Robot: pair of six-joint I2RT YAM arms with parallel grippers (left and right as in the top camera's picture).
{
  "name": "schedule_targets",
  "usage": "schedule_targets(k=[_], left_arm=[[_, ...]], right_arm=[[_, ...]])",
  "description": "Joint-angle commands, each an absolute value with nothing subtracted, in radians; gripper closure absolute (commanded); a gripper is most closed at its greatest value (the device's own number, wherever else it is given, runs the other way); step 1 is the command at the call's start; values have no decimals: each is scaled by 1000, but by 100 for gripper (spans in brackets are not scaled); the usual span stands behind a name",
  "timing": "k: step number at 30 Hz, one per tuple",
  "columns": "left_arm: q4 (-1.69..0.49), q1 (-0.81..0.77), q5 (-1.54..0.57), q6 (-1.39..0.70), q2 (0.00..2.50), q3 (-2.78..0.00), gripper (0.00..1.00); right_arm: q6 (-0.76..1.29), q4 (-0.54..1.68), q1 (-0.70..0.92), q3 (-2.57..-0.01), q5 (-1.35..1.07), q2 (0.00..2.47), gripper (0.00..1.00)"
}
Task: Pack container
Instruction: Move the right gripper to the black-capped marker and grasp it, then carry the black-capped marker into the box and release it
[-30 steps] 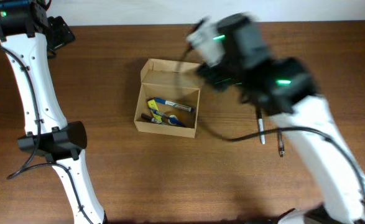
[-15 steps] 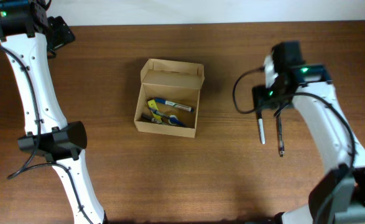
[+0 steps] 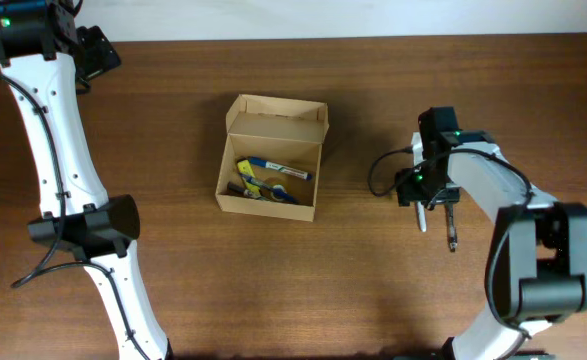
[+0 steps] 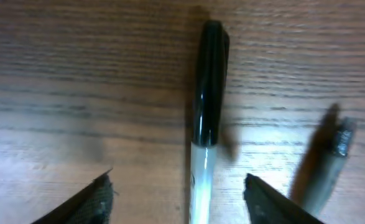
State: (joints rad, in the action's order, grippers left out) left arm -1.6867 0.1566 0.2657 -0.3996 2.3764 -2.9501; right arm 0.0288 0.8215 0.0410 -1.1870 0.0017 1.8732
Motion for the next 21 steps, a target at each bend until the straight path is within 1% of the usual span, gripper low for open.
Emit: schedule_targets(k=[1,2,4,6,7,11,14,16,21], left_arm=[[-1687,157,266,-387,2349,-2953,0],[-1687,157,266,-387,2349,-2953,0],[-1687,157,266,-387,2349,-2953,0],[-1687,157,266,-387,2349,-2953,0],[-1687,157,266,-387,2349,-2953,0],[-1687,157,266,-387,2349,-2953,0],[-1687,157,266,-387,2349,-2953,0],[-1687,157,265,-387,2349,-2953,0],[-1687,157,266,-387,2349,-2953,0]], right_arm=[[39,803,36,-1181,14,1934,41],[39,799,36,-1181,14,1947,55],[39,794,36,-1181,12,1974,76],[39,796,36,-1181,10,1995,92],[39,796,36,-1181,10,2003,96],[38,801,39,-1200,-23,1998,96],[30,849,39,-1285,-75,1973,96],[26,914,41,-1370,-96,1950,96],[-92,1110,98,-1643,-140,1906,96]])
